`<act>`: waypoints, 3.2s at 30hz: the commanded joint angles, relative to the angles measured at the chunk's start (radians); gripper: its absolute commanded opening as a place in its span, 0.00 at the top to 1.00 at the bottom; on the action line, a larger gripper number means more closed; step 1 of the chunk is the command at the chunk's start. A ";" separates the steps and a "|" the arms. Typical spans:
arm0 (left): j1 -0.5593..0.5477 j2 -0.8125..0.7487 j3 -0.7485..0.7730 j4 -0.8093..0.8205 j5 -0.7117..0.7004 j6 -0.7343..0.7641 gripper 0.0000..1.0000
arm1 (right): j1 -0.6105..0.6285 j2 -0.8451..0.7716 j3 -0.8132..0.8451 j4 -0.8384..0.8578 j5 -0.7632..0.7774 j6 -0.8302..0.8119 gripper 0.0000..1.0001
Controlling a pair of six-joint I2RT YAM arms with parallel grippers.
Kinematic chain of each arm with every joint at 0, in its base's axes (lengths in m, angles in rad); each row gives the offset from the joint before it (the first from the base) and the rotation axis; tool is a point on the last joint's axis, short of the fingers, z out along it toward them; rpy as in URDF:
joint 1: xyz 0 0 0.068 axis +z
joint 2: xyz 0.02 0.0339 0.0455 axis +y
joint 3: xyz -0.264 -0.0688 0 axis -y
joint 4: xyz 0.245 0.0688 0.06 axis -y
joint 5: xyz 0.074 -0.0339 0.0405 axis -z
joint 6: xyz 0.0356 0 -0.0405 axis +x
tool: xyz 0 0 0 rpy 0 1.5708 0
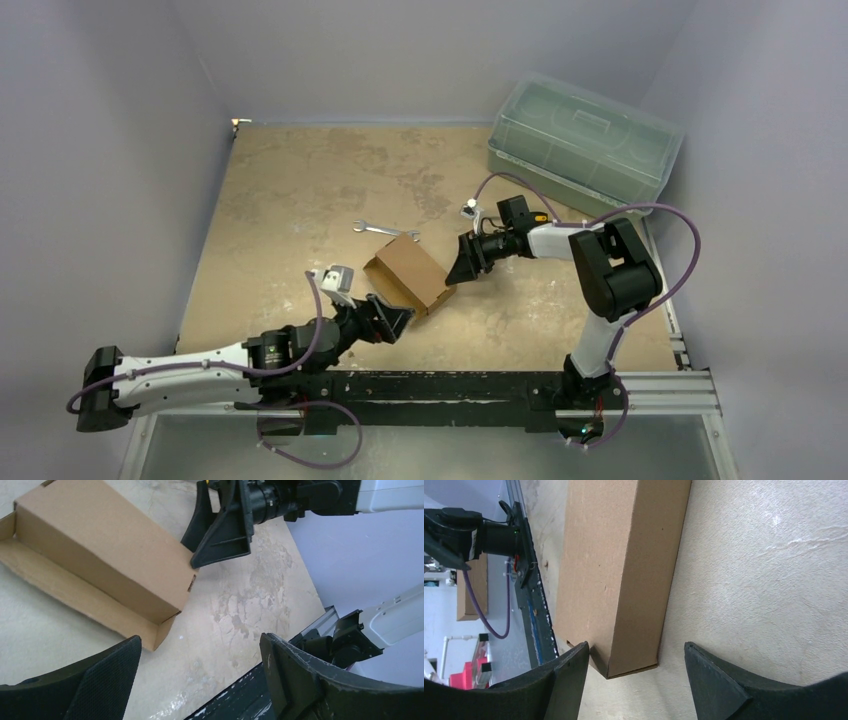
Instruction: Fold the paper box
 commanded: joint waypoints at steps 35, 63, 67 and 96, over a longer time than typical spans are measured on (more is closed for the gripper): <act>0.043 0.415 -0.117 0.159 -0.027 -0.385 1.00 | 0.001 -0.023 0.038 -0.025 0.022 -0.045 0.28; 0.271 0.834 0.202 0.352 0.272 -0.220 1.00 | 0.022 0.012 0.036 -0.033 0.039 -0.038 0.36; 0.280 0.857 0.222 0.315 0.295 -0.187 1.00 | 0.021 0.004 0.041 -0.037 0.035 -0.042 0.34; 0.692 0.624 0.139 0.018 0.264 -0.021 0.89 | -0.023 -0.022 0.300 -0.114 0.079 -0.065 0.07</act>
